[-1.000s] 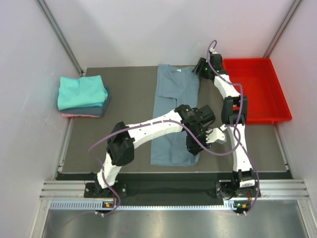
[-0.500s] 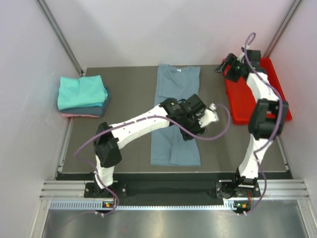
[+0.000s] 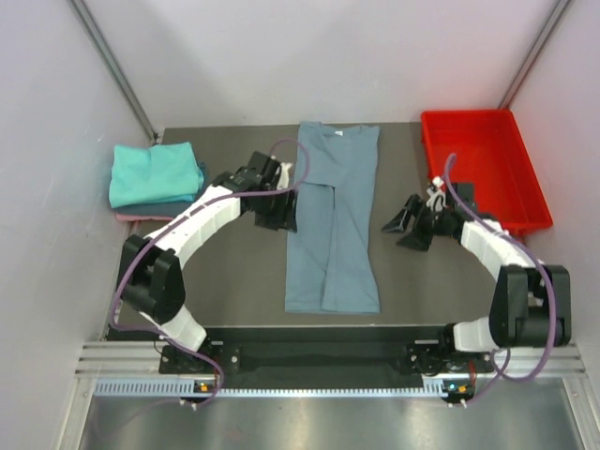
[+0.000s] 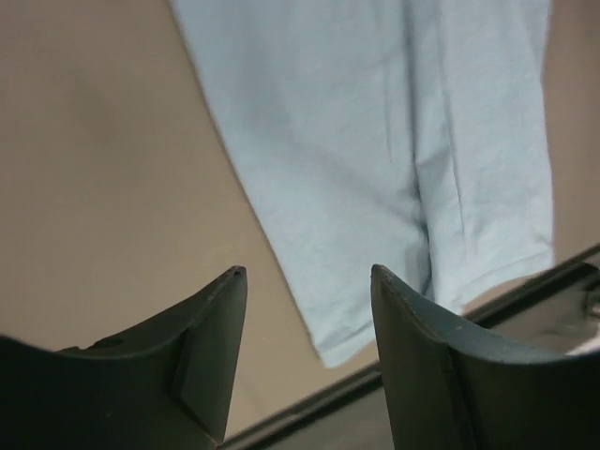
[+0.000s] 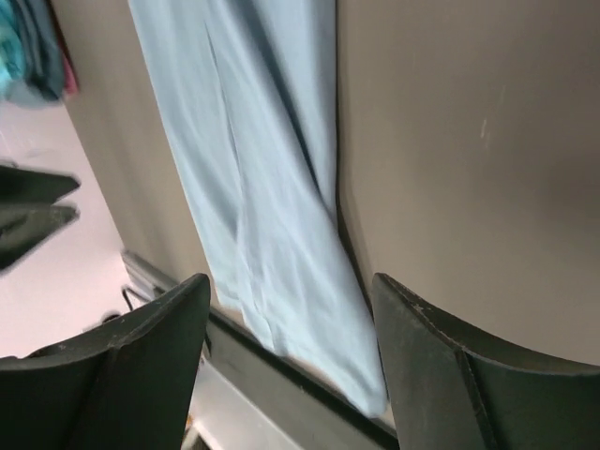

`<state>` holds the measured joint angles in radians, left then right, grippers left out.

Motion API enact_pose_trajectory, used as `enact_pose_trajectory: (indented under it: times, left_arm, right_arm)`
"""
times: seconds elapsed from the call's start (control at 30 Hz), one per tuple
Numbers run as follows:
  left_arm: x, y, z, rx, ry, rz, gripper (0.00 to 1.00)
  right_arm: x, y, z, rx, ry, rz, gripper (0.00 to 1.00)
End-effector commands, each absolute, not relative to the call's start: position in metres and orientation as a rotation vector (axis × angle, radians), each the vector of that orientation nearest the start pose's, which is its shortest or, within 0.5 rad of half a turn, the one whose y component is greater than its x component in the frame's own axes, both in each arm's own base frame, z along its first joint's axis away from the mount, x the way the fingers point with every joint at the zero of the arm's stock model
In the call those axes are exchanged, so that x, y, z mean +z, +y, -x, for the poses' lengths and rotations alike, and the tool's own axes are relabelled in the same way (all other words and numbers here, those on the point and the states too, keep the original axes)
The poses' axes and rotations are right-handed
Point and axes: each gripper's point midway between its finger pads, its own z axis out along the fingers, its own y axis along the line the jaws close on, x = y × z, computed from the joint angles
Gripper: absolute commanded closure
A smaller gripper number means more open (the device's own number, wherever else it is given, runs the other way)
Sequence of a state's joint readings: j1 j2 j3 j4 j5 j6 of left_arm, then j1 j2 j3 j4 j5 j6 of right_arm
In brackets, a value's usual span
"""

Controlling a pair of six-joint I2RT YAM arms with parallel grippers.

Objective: Fold and stack the t-shirts
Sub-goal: Fold the tshirt

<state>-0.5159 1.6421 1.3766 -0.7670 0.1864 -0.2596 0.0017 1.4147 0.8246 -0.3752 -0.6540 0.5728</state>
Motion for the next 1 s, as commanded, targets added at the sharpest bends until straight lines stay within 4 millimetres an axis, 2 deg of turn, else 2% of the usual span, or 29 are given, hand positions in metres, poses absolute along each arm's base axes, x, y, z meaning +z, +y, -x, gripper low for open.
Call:
enact_pose_trajectory:
  times: [0.0, 0.03, 0.07, 0.13, 0.17, 0.2, 0.27, 0.37, 0.53, 0.67, 0.97]
  left_arm:
    - [0.14, -0.234, -0.279, -0.836, 2.723, -0.119, 0.4]
    - [0.135, -0.231, -0.274, -0.858, 2.743, -0.08, 0.41]
    - [0.125, -0.226, -0.261, -0.905, 2.77, -0.047, 0.41]
    - [0.116, -0.222, -0.25, -0.927, 2.803, 0.015, 0.41]
    - [0.104, -0.217, -0.24, -0.931, 2.834, 0.042, 0.41]
    - [0.106, -0.216, -0.234, -0.952, 2.835, 0.049, 0.41]
    - [0.095, -0.207, -0.225, -0.934, 2.868, 0.09, 0.41]
    - [0.089, -0.197, -0.218, -0.925, 2.891, 0.136, 0.41]
    - [0.083, -0.189, -0.216, -0.952, 2.896, 0.24, 0.4]
    - [0.07, -0.183, -0.207, -0.978, 2.926, 0.355, 0.4]
    - [0.062, -0.187, -0.208, -1.012, 2.951, 0.41, 0.4]
  right_arm:
    - [0.109, 0.136, -0.267, 1.088, 2.518, -0.358, 0.3]
    - [0.103, 0.136, -0.258, 1.088, 2.541, -0.362, 0.3]
    - [0.088, 0.136, -0.239, 1.094, 2.594, -0.388, 0.3]
    - [0.082, 0.138, -0.222, 1.117, 2.611, -0.392, 0.31]
    - [0.07, 0.139, -0.208, 1.123, 2.64, -0.414, 0.31]
    - [0.069, 0.14, -0.202, 1.125, 2.629, -0.408, 0.32]
    - [0.062, 0.144, -0.191, 1.101, 2.66, -0.402, 0.32]
    - [0.059, 0.148, -0.183, 1.071, 2.709, -0.367, 0.31]
    - [0.049, 0.156, -0.182, 1.087, 2.772, -0.378, 0.32]
    - [0.038, 0.165, -0.177, 1.085, 2.855, -0.357, 0.34]
    - [0.026, 0.182, -0.159, 1.102, 2.923, -0.34, 0.36]
